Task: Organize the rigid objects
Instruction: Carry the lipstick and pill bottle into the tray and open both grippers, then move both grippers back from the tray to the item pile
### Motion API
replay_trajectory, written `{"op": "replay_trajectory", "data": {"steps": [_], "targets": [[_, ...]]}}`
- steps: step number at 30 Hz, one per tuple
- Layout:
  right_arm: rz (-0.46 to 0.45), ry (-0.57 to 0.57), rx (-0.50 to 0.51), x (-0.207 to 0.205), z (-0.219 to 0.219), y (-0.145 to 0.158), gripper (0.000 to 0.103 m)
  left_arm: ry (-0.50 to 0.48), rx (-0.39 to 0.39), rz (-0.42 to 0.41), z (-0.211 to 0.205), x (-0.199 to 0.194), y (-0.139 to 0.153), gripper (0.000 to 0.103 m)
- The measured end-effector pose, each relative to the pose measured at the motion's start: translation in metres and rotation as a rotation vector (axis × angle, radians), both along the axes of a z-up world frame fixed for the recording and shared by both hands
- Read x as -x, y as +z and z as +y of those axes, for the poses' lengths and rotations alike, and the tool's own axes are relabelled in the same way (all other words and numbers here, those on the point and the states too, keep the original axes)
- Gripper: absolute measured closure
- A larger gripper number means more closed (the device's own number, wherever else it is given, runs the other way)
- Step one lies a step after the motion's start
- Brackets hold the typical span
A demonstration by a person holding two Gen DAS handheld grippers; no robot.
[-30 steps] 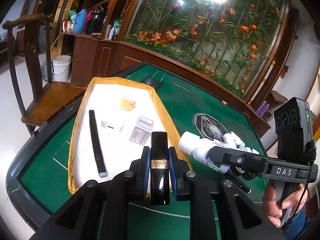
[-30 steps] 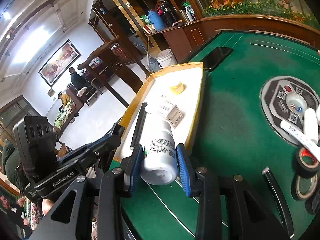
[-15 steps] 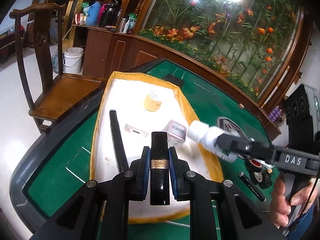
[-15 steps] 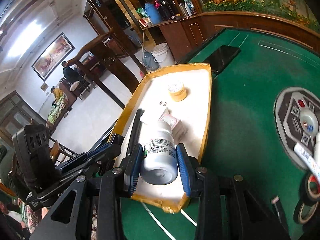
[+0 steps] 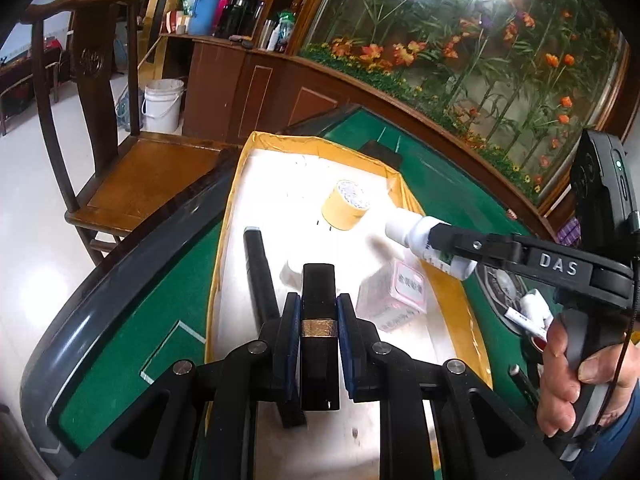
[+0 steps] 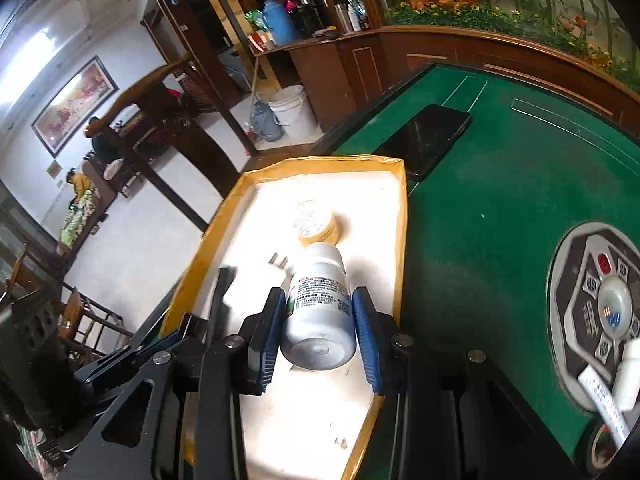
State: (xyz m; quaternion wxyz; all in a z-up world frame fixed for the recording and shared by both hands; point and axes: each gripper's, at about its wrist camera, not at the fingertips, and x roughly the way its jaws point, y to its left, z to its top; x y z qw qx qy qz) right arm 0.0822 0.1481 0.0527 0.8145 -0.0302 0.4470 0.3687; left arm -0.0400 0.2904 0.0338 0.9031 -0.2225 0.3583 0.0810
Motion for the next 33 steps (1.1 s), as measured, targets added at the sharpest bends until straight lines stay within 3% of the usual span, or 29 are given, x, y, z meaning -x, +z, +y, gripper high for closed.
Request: {"op": "replay_trajectory", "data": {"steps": [10, 15, 21, 23, 26, 33], "targets": [[0.0, -0.074, 0.051, -0.045, 0.031, -0.005, 0.069, 0.022, -0.01, 0.048, 0.025, -0.07, 0.005, 0.085], [-0.019, -0.08, 0.088, -0.053, 0.044, -0.015, 0.069, 0.043, 0.0, 0.109, 0.036, -0.088, -0.009, 0.085], [-0.025, -0.06, 0.118, -0.05, 0.048, -0.024, 0.069, 0.059, -0.004, 0.118, 0.04, -0.092, -0.01, 0.085], [-0.004, -0.057, 0.105, -0.05, 0.045, -0.024, 0.069, 0.059, 0.012, 0.127, 0.041, -0.092, -0.009, 0.079], [0.027, -0.044, 0.09, -0.048, 0.04, -0.023, 0.069, 0.072, 0.015, 0.113, 0.041, -0.088, -0.007, 0.056], [0.015, -0.026, 0.031, -0.029, 0.021, -0.005, 0.069, 0.066, 0.003, 0.082, 0.027, -0.072, 0.008, 0.054]]}}
